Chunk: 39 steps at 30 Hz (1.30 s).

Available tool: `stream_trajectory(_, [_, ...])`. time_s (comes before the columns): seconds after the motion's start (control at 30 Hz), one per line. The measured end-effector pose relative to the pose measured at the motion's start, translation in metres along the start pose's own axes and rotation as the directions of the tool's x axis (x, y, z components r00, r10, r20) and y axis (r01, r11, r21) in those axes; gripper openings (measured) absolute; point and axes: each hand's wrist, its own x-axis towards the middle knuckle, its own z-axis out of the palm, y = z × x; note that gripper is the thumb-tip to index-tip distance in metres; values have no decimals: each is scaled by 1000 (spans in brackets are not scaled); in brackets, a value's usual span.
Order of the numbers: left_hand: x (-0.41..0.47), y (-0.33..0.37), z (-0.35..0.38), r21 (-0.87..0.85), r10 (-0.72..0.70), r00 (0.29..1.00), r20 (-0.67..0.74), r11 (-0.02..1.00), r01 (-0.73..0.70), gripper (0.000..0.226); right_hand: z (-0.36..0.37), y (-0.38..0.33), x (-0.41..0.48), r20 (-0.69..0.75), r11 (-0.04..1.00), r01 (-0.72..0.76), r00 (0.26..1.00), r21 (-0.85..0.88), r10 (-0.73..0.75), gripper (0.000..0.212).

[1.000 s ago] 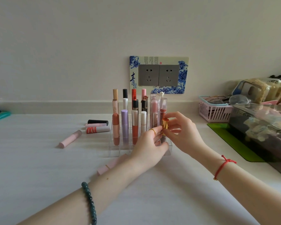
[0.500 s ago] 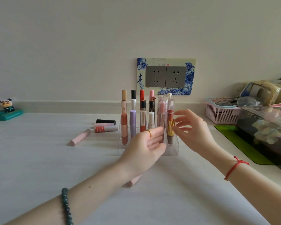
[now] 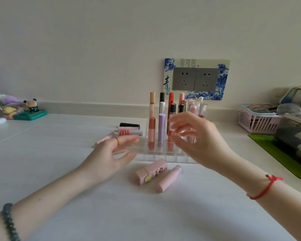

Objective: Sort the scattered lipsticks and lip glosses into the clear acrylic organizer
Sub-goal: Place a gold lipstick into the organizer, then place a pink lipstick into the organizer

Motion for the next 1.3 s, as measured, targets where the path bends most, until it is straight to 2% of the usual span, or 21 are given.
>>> stream_trajectory(0.1, [-9,-10,0,137,-34,996,88,990,21,42,23,-4,2,219,997,15,976,-79,3,31])
stream_trajectory(0.17, [-15,-13,2,215,-73,986,149,976,40,48,36,-2,0,310,988,22,950,-156,28,33])
stream_trajectory(0.27, [-20,-11,7,253,-83,981,177,967,36,53,45,3,-3,375,972,4,923,-235,87,34])
stream_trajectory(0.4, [-19,-3,16,297,14,981,191,952,-71,38,43,7,-2,418,972,-8,902,-233,107,24])
stream_trajectory(0.5, [-18,-1,18,283,51,987,155,955,-94,33,42,8,-1,439,978,-22,891,-210,114,21])
stream_trajectory(0.77, [-18,-4,16,205,0,988,152,978,-31,20,37,11,0,416,990,-57,903,-126,105,23])
stream_trajectory(0.87, [-16,-5,14,151,-43,991,126,988,24,15,31,12,4,354,996,-72,931,-53,86,27])
stream_trajectory(0.93, [-13,-6,14,108,-91,993,77,991,82,24,27,12,7,287,995,-95,954,20,85,27])
stream_trajectory(1.0, [-9,-4,13,3,-138,989,58,990,138,29,25,11,10,220,991,-104,972,86,83,29])
stream_trajectory(1.1, [-2,2,14,-195,-182,980,77,961,194,25,24,9,14,147,979,-111,985,172,86,30])
stream_trajectory(1.23, [11,3,18,-346,-196,978,72,915,209,28,29,9,18,148,952,-179,978,249,145,26])
stream_trajectory(1.3, [18,2,20,-381,-184,981,64,904,194,26,31,10,21,134,924,-223,973,312,190,37])
